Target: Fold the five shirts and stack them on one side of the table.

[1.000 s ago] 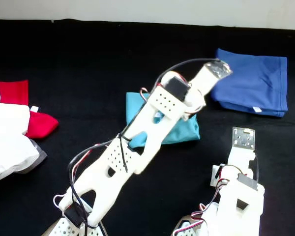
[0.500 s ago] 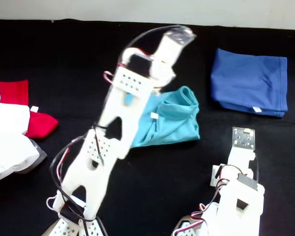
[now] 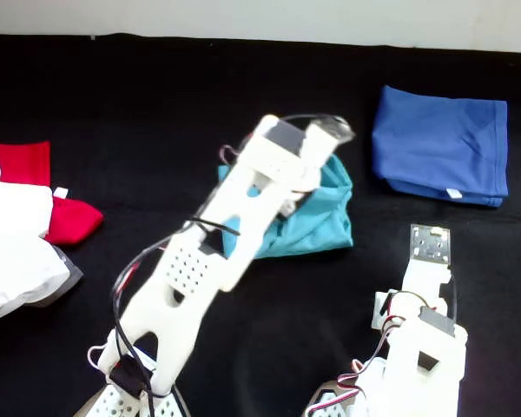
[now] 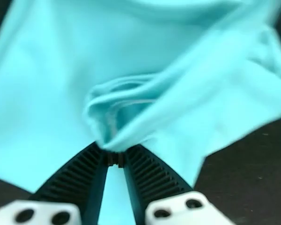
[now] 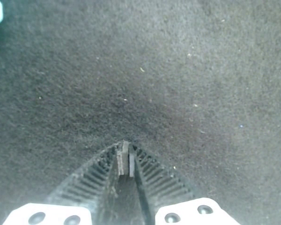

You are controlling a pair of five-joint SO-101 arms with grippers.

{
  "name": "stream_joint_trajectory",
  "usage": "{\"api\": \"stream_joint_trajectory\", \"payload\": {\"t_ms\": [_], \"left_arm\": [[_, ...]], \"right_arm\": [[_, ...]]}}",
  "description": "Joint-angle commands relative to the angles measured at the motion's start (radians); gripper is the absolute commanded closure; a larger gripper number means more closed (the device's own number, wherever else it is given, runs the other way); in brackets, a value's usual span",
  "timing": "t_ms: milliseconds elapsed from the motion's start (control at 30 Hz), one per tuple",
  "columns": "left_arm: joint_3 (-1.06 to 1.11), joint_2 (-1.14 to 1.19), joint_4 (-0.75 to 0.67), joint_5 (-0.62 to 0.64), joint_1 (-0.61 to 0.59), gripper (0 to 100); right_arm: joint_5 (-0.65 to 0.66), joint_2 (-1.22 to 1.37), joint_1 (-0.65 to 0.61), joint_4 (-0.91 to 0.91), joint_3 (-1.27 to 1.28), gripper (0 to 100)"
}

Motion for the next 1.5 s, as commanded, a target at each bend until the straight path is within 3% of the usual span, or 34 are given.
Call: {"api": "stream_joint_trajectory", "payload": {"t_ms": [0, 200, 467, 700, 1067, 1300, 1467], "left_arm": [[-0.012, -0.081, 0.012, 0.041, 0.044, 99], [-0.062, -0.122, 0.091, 0.061, 0.110, 99], [-0.116, -0.271, 0.086, 0.057, 0.065, 99], [-0.108, -0.096, 0.014, 0.060, -0.015, 99], [-0.142, -0.024, 0.038, 0.061, 0.139, 99], [-0.222, -0.087, 0.092, 0.063, 0.191, 99], [-0.219, -0.183, 0.092, 0.061, 0.165, 99]], "right_arm": [[0.003, -0.001, 0.019, -0.028, 0.019, 99.1], [0.003, -0.001, 0.019, -0.028, 0.019, 99.1], [0.003, -0.001, 0.018, -0.028, 0.019, 99.1], [0.003, -0.001, 0.016, -0.028, 0.019, 99.1], [0.003, -0.001, 0.025, -0.025, 0.016, 99.1], [0.003, -0.094, 0.145, 0.127, -0.021, 99.1], [0.003, -0.298, 0.202, 0.124, 0.068, 99.1]]}}
